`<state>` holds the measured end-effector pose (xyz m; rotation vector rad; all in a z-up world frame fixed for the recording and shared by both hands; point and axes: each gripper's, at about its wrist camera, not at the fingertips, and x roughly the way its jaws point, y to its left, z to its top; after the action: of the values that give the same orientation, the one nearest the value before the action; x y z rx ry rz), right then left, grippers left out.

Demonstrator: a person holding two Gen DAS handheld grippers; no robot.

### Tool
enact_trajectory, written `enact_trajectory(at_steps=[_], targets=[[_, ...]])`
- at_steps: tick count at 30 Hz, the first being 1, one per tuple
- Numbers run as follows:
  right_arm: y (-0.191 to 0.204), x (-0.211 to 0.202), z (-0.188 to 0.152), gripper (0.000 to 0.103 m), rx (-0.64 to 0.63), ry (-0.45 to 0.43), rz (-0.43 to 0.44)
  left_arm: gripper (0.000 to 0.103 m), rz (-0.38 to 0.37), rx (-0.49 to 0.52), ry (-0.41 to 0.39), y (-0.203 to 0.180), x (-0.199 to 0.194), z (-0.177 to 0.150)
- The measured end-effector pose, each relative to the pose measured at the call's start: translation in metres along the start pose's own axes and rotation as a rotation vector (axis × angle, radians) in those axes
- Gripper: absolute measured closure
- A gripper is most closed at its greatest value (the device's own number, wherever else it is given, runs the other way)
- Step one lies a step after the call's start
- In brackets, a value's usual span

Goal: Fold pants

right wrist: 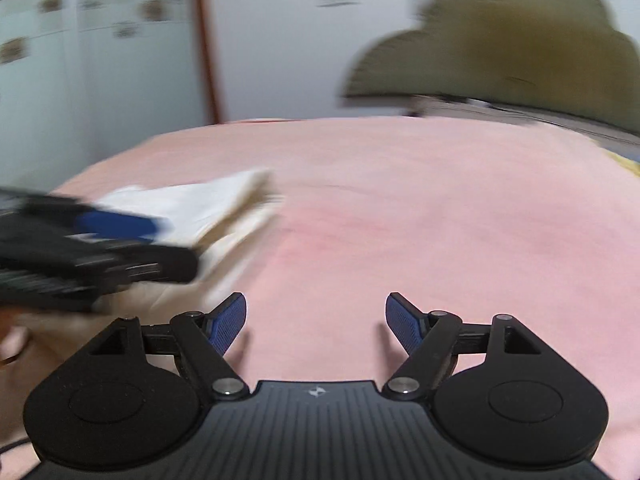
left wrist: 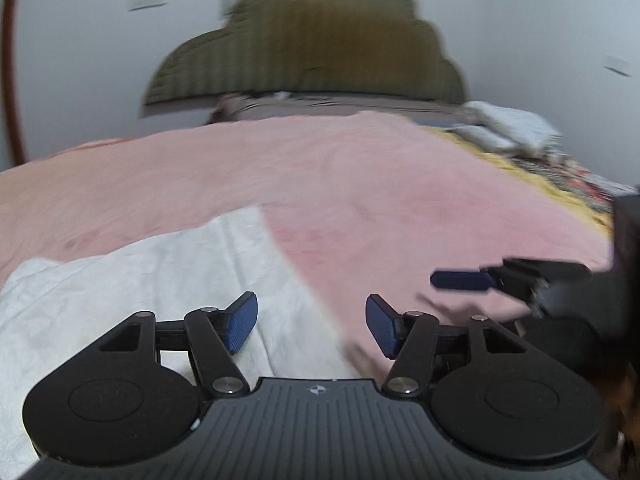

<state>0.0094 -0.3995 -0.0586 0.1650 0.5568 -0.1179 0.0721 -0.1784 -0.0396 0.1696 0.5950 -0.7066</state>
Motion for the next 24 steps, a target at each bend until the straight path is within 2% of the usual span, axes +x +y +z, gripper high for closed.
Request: enact_trajectory(at_steps=[2,4,7,9,13,16,18,21,22,24], targets=[[-0.001,-0.007,0.004,0.026,0.034,-0.041,-0.014,0.038,0.013,0.005,-0.009,0.001,-0.012,-0.004],[0.009,-0.013,0.011,0.026,0.044,-0.095,0.036,0.037,0.038,-0.005,-0.027,0.011,-0.025,-0.008],[0.037,-0.009,0.020,0.026,-0.012,-0.137,0.125,0.037,0.160,-0.067,-0.024,0.042,-0.038,-0.012],[0.059,0.001,0.024,0.026,-0.063,-0.145,0.175,0.038,0.239,-0.138,-0.003,0.069,-0.043,-0.015],[0.102,0.018,0.026,0.026,-0.186,-0.103,0.219,0.039,0.326,-0.243,0.043,0.111,-0.050,-0.027],[0.123,0.027,0.018,0.026,-0.310,-0.045,0.151,0.039,0.284,-0.222,0.095,0.116,-0.051,-0.040],[0.125,0.030,0.007,0.026,-0.377,0.001,0.098,0.038,0.219,-0.158,0.120,0.107,-0.053,-0.048],[0.117,0.020,0.005,0.026,-0.345,0.031,0.127,0.038,0.184,-0.038,0.097,0.088,-0.061,-0.059],[0.115,0.016,0.007,0.026,-0.339,0.027,0.129,0.038,0.184,-0.022,0.079,0.087,-0.064,-0.059],[0.115,0.012,0.011,0.026,-0.342,-0.002,0.110,0.038,0.196,-0.057,0.052,0.097,-0.067,-0.057]])
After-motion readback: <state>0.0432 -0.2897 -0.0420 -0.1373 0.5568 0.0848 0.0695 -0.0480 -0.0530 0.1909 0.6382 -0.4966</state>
